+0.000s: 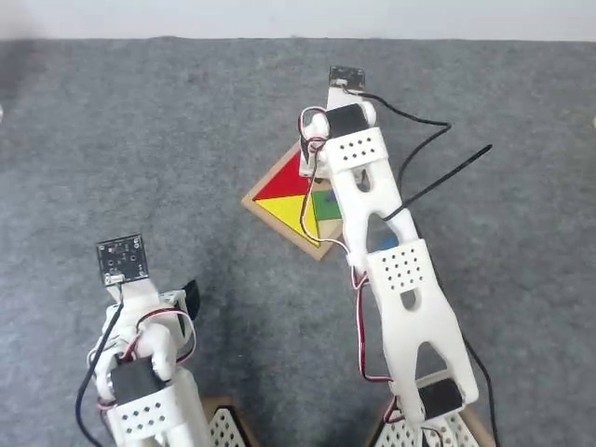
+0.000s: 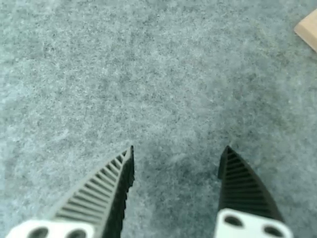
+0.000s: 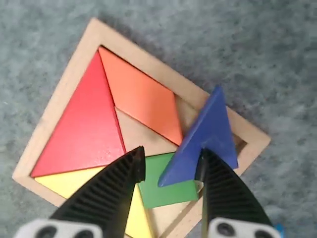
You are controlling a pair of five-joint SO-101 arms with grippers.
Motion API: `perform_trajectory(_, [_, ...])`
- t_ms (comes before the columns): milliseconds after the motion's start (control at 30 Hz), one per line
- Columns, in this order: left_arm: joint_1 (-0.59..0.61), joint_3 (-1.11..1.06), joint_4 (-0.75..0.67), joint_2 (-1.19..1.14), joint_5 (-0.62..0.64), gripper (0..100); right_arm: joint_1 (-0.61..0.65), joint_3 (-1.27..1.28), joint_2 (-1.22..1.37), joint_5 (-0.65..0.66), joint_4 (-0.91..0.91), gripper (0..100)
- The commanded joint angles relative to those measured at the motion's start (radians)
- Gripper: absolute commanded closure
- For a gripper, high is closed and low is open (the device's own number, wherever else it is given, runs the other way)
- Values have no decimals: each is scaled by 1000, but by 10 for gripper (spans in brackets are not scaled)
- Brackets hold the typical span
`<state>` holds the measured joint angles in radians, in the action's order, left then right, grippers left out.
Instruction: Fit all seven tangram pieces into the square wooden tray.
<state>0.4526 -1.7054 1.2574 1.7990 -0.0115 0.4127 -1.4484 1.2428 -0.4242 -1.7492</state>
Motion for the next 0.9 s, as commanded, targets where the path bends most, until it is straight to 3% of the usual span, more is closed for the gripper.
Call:
perform_trajectory(0, [2,22,5,20,8,729,-10,-37,21,34,-33,814])
perform_trajectory(200, [2,22,5,20,8,729,64,-232,22,32,-41,814])
perform_trajectory(400, [2,22,5,20,8,729,173,-227,31,32,-38,814])
perform_trajectory(867, [2,22,5,20,8,729,101,-222,48,32,114,815])
